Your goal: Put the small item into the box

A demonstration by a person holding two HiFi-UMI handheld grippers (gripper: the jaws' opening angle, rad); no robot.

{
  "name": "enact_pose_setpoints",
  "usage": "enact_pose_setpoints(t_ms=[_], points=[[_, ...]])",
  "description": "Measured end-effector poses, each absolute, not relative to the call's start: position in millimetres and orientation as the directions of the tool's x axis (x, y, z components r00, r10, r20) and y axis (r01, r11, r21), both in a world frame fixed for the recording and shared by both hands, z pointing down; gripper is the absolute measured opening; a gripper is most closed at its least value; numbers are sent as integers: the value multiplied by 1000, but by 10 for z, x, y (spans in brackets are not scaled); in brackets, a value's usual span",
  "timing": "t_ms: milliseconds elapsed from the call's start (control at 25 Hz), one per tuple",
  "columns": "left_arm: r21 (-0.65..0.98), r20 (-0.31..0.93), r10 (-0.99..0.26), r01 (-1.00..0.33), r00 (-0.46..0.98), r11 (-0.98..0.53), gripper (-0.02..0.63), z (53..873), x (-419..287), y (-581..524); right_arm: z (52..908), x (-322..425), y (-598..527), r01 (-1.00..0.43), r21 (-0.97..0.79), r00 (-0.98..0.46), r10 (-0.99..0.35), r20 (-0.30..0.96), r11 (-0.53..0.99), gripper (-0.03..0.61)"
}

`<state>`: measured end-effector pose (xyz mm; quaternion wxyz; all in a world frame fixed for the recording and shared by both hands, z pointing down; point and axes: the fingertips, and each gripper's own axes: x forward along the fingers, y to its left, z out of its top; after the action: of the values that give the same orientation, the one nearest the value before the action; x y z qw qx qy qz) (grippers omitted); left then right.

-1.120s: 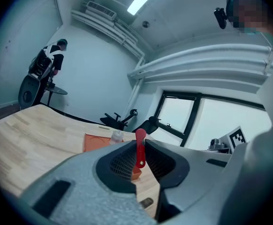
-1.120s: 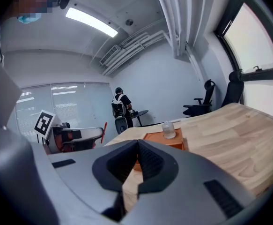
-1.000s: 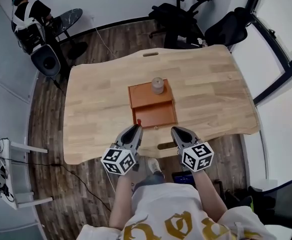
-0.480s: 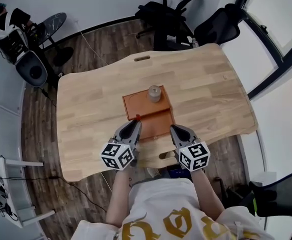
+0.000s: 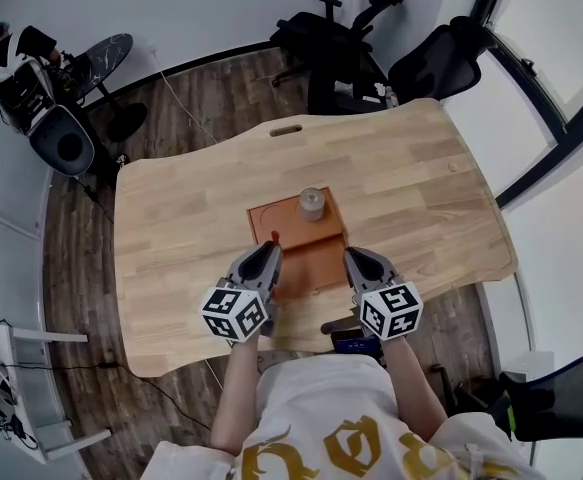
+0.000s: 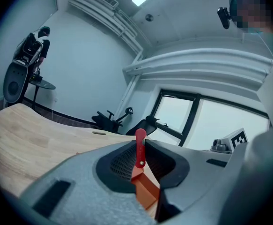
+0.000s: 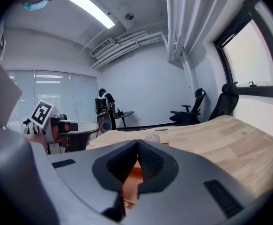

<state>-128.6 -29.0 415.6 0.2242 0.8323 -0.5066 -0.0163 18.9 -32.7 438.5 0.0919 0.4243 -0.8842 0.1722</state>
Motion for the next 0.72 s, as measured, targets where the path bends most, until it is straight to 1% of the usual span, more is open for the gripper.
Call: enact_pose_setpoints(t_ms=[480,720], points=[[389,222,-847,-841,483,-377,55,4226,-1233,-416,4547,203,-451,-772,-257,-636,-696,333,582,12],[385,254,-844,-850,472,-359,55,4360,-1239,-419,4593,202,-499,-763,-266,-646,-683,340,589,12]])
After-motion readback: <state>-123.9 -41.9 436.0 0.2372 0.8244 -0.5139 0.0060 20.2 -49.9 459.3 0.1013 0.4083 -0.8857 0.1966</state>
